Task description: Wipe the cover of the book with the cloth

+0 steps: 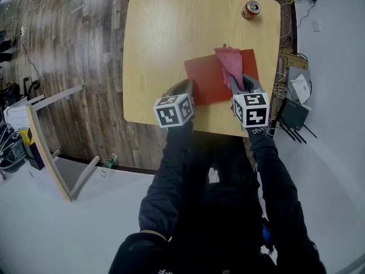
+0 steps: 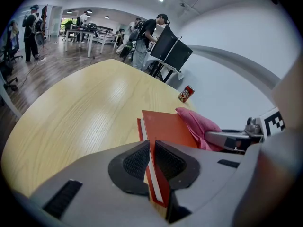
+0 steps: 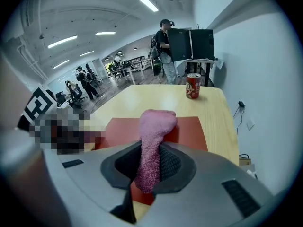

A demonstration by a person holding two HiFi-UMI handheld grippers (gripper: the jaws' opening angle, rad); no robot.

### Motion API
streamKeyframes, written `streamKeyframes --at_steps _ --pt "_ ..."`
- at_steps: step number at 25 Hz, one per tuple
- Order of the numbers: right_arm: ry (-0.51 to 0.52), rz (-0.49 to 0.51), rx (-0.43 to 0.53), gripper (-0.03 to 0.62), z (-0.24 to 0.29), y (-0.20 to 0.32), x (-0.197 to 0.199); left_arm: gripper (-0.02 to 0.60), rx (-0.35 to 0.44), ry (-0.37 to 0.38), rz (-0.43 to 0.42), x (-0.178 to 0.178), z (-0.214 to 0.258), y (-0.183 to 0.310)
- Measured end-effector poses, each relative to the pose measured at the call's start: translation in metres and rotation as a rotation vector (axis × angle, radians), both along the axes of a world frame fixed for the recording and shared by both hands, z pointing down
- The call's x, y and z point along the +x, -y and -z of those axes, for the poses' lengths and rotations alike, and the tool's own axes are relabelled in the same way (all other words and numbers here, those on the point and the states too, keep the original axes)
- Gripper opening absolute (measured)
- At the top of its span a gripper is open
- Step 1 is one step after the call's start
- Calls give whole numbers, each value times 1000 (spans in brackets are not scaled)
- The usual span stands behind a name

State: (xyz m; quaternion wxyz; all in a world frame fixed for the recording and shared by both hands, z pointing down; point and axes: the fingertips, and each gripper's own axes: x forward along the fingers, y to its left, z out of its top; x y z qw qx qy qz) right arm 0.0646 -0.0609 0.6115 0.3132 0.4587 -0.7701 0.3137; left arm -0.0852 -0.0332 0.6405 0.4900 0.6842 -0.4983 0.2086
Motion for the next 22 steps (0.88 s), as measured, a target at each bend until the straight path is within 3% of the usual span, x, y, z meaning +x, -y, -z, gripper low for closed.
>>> streamKeyframes --at_steps 22 --pt "-2 -7 -53 78 5 -70 28 63 -3 11 16 -1 1 0"
